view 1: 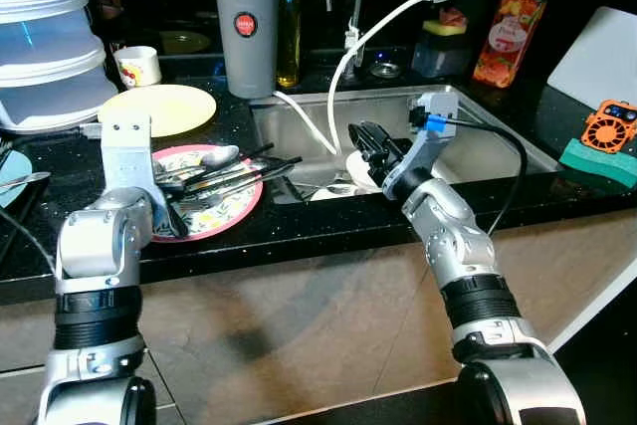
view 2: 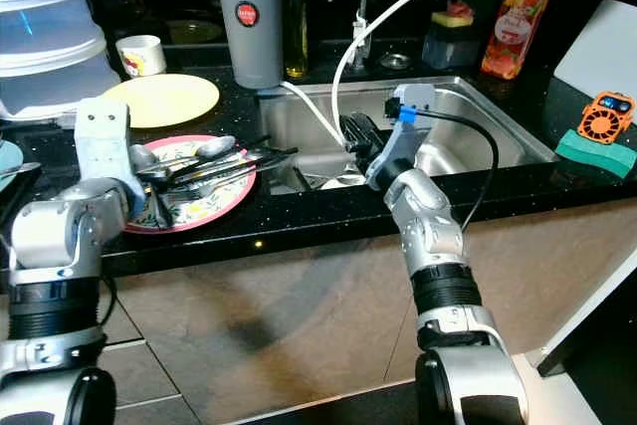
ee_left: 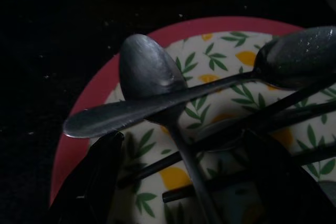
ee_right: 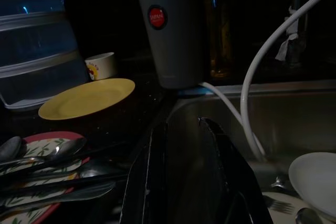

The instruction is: Kitchen organization

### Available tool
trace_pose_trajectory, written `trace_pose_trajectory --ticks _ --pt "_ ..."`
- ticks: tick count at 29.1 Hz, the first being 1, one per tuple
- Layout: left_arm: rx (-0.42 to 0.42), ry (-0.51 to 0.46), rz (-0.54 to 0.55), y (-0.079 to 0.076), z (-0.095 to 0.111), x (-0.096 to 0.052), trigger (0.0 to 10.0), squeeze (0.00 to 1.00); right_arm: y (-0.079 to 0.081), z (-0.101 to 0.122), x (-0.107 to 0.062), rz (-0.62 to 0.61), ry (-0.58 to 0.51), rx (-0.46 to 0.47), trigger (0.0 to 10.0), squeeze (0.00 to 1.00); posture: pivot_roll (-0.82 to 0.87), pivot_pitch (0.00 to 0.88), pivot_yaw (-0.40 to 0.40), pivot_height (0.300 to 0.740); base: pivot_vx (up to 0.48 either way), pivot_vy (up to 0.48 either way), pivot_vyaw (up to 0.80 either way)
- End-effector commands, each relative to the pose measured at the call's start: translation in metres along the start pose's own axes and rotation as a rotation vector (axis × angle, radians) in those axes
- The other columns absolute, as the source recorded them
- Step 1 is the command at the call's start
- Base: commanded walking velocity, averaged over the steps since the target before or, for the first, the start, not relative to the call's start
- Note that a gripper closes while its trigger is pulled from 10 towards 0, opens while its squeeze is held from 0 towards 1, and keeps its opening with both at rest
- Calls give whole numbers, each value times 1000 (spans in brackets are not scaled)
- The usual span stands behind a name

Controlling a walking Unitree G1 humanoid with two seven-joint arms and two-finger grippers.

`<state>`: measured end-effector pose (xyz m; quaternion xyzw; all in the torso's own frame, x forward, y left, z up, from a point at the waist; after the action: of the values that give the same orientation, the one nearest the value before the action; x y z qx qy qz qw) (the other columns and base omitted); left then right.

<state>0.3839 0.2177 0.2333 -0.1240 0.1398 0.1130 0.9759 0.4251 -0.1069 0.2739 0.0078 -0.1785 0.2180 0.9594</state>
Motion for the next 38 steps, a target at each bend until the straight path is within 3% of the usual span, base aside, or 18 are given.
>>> trace_pose_trajectory --ticks 1,2,8,16,19,21,25,38 --pt "-12 46 -3 0 -10 0 10000 0 0 -2 1 10 15 7 10000 0 23 71 -27 740 0 0 0" --pt "-47 77 -15 -1 -15 -2 10000 0 1 -2 1 20 16 4 10000 0 22 70 -26 740 0 0 0" --pt "-49 106 -18 0 -20 -2 10000 0 5 -2 2 50 22 8 10000 0 23 68 -30 740 0 0 0" --pt "-1 146 17 8 -31 2 10000 0 31 -16 -5 266 122 76 10000 0 25 55 -24 740 0 0 0" --pt "74 161 35 16 -33 5 10000 0 51 -28 -21 454 200 91 10000 0 25 51 -20 740 0 0 0" --pt "74 161 35 16 -33 5 10000 0 51 -28 -21 454 200 91 10000 0 25 51 -20 740 0 0 0" --pt "105 187 36 21 -37 6 10000 0 64 -28 -34 587 226 49 10000 0 24 50 -20 740 0 0 0" --pt "102 215 36 27 -40 7 10000 0 75 -35 -52 737 340 -27 10000 0 30 59 -21 740 0 0 0"
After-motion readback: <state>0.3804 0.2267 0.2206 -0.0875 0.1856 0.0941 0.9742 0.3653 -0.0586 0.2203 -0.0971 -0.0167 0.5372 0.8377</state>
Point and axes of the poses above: a point about 5 cm out from each wrist's last joint towards the gripper, its own x axis pointing out of the wrist towards the gripper, its own z axis along the axis of the wrist's last joint, y = z × x, the point moved 4 cm from there along x, pointing out of the wrist towards the gripper, and after that the axes turned 12 degrees about -x, right-handed, at the moved point
